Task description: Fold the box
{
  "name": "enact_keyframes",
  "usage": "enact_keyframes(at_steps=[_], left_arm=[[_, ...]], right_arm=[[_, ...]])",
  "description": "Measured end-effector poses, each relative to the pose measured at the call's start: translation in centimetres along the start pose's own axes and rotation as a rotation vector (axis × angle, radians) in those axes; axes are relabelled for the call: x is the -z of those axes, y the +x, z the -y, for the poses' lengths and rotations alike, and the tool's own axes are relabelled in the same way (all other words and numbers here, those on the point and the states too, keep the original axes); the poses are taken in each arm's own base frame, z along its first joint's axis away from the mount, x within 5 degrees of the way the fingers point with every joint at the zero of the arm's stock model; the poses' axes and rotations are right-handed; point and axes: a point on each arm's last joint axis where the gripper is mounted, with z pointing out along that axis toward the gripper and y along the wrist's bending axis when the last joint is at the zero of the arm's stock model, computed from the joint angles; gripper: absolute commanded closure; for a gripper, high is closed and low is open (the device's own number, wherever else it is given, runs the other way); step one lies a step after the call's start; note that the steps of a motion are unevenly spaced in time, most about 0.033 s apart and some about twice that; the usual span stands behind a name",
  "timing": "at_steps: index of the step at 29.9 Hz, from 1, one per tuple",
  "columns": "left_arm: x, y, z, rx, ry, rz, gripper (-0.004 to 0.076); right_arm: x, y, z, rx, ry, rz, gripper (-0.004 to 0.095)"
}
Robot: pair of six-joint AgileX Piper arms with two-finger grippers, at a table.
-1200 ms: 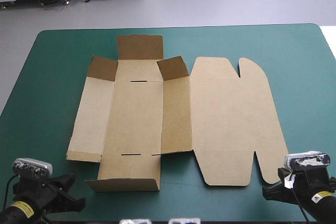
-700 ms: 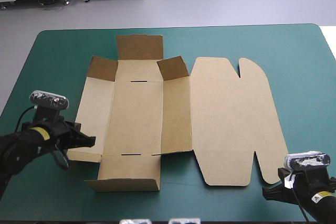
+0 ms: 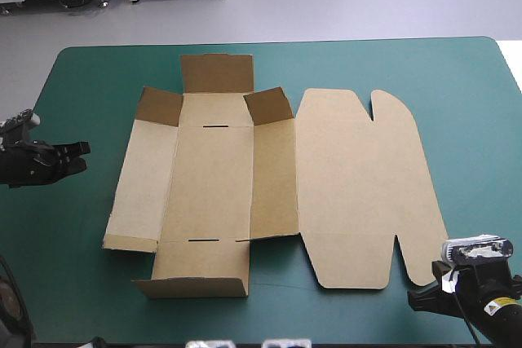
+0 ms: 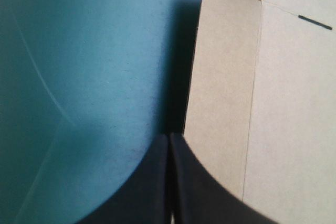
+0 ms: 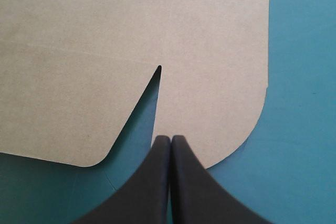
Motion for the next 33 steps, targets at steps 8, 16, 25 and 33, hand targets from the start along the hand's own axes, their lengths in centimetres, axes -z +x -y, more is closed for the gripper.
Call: enact_keyframes(at_steps=[8, 16, 25, 33], left_arm=[[-3.4, 0.5, -3.4, 0.080, 0.125, -0.163, 0.0732], [-4.2, 0.9, -3.6, -0.010, 0.188, -0.215, 0.0608], [-4.2, 0.9, -3.5, -0.018, 0.193, -0.214, 0.0172], [-6.3, 1.0, -2.4, -0.051, 0.226, -0.280, 0.0285]], right_arm=[[0.0, 0.0, 0.0, 0.000, 0.000, 0.000, 0.0926], [0.0, 0.0, 0.0, 0.000, 0.000, 0.000, 0.0926], [0.0, 0.0, 0.0, 0.000, 0.000, 0.000, 0.0926], [0.0, 0.0, 0.0, 0.000, 0.000, 0.000, 0.0926]])
